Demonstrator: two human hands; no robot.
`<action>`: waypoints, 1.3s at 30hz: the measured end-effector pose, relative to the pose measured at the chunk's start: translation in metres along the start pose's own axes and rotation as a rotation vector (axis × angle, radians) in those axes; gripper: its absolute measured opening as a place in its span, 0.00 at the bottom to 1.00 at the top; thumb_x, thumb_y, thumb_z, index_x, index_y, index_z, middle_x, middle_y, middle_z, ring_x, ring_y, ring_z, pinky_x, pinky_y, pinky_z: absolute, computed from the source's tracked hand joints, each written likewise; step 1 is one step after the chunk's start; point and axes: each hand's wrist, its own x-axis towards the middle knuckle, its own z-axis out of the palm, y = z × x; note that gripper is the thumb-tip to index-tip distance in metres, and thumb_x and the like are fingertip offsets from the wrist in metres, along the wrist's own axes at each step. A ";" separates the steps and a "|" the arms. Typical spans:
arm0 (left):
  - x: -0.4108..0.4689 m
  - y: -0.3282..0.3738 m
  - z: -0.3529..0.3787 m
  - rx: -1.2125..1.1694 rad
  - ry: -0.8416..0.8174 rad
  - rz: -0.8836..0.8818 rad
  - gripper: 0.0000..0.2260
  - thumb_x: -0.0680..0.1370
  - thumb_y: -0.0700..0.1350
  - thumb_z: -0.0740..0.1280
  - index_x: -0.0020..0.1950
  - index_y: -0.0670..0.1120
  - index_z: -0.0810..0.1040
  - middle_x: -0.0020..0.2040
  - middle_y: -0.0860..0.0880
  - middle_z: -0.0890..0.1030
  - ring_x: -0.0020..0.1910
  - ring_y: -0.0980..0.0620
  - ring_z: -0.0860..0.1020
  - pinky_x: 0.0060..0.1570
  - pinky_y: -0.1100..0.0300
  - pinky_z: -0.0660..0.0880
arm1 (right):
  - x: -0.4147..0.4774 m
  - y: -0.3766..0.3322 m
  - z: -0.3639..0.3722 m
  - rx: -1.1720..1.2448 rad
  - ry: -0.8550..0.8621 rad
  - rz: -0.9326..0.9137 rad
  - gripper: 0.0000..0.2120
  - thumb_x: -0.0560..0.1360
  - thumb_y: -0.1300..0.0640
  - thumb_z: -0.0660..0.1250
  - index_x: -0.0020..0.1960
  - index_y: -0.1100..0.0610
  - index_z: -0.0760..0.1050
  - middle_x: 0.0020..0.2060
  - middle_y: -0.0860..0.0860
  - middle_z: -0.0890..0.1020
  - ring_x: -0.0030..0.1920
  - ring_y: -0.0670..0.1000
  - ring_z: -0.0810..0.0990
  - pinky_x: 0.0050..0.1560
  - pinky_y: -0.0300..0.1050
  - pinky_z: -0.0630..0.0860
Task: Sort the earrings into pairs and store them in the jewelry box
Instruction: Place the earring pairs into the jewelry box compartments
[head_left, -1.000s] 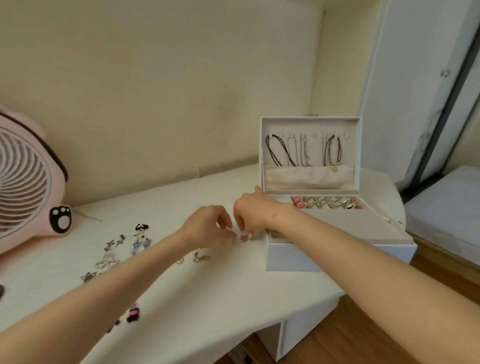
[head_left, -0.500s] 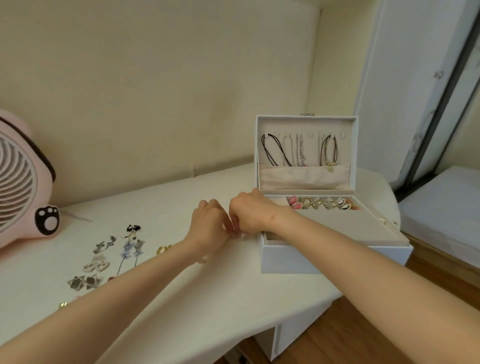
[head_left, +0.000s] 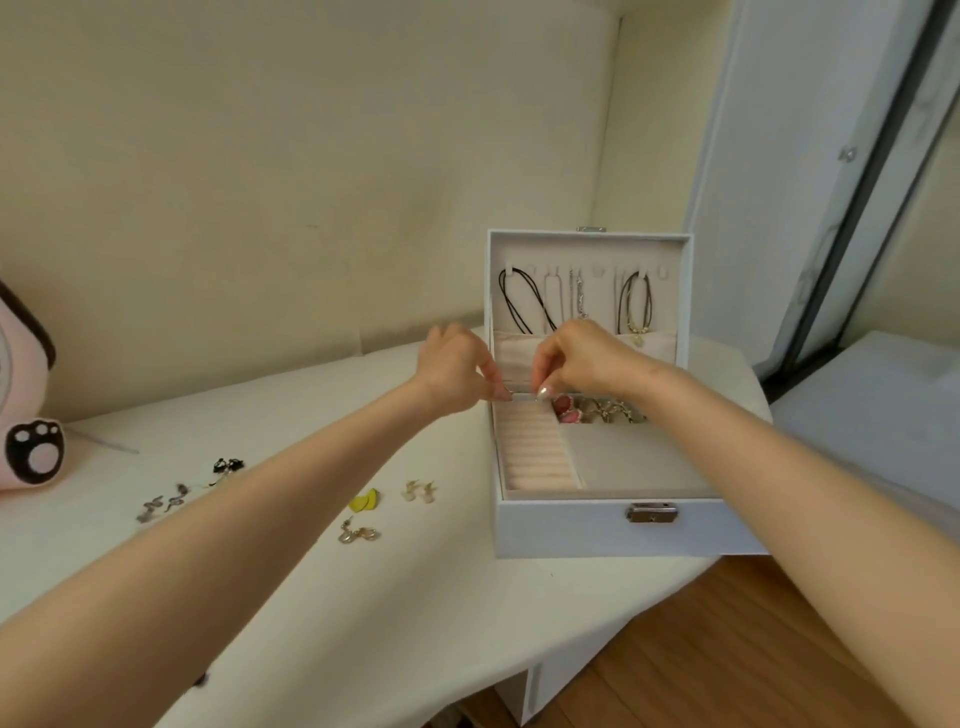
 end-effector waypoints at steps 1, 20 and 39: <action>0.004 0.004 0.004 -0.004 -0.004 -0.008 0.10 0.67 0.51 0.75 0.45 0.48 0.84 0.52 0.45 0.75 0.61 0.42 0.67 0.60 0.56 0.62 | 0.001 0.005 0.004 0.005 -0.001 -0.002 0.04 0.68 0.65 0.74 0.40 0.58 0.82 0.38 0.50 0.83 0.39 0.44 0.80 0.42 0.34 0.74; 0.025 0.029 0.037 0.407 0.094 -0.168 0.13 0.75 0.47 0.66 0.58 0.44 0.76 0.63 0.45 0.67 0.64 0.45 0.63 0.60 0.55 0.60 | 0.021 0.016 0.021 -0.085 0.023 0.027 0.07 0.67 0.62 0.75 0.42 0.53 0.83 0.43 0.49 0.84 0.48 0.49 0.80 0.54 0.49 0.76; 0.013 0.021 0.046 0.234 0.125 -0.099 0.12 0.75 0.52 0.66 0.54 0.47 0.80 0.58 0.44 0.66 0.61 0.43 0.63 0.57 0.55 0.60 | 0.010 0.015 0.025 -0.132 0.078 0.128 0.03 0.71 0.55 0.72 0.40 0.54 0.82 0.30 0.50 0.79 0.36 0.53 0.81 0.38 0.41 0.72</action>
